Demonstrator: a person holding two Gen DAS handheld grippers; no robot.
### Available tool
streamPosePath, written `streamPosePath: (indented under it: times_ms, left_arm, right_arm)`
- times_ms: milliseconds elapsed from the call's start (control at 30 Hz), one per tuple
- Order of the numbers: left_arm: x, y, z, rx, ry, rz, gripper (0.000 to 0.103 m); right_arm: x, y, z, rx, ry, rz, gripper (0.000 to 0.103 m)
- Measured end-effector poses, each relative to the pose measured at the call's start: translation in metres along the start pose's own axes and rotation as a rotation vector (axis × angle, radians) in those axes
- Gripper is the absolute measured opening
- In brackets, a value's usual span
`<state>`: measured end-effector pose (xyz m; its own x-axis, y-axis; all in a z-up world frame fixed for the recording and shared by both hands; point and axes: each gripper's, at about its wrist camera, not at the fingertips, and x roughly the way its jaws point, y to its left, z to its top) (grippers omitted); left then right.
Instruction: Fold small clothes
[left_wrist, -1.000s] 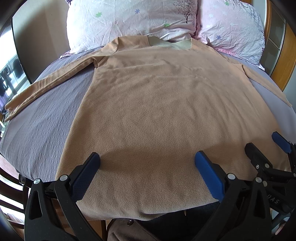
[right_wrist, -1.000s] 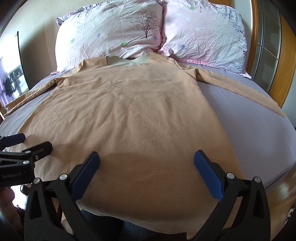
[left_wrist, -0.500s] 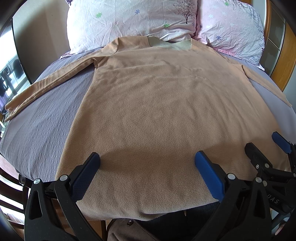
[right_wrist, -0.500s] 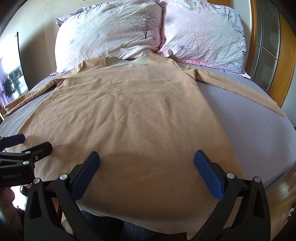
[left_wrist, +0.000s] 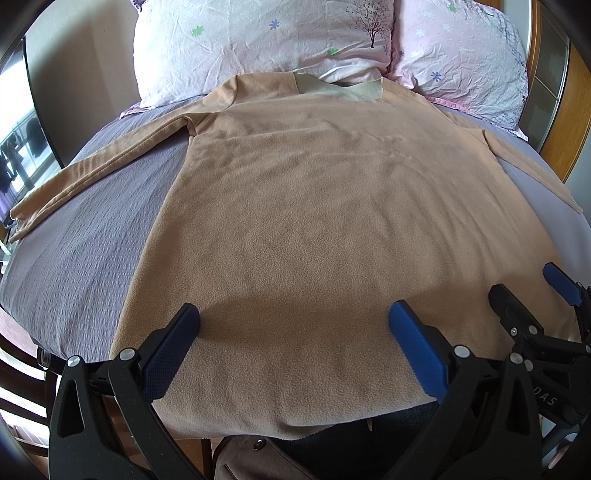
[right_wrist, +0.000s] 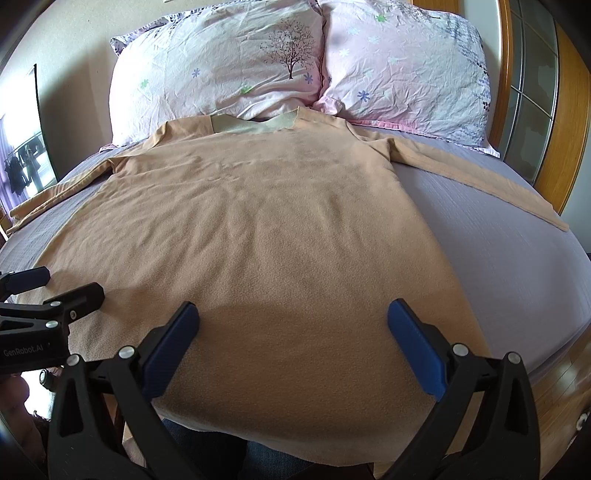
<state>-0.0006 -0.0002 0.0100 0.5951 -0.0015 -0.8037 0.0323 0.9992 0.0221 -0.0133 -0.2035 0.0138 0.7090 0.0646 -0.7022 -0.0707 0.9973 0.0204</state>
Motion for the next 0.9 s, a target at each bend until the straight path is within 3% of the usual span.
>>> streamPosePath:
  times_ms: [900]
  left_arm:
    - [-0.0024, -0.0005, -0.0001, 0.003, -0.003, 0.000, 0.102]
  right_arm:
    - [-0.0008, -0.0003, -0.0008, -0.002, -0.019, -0.001, 0.101]
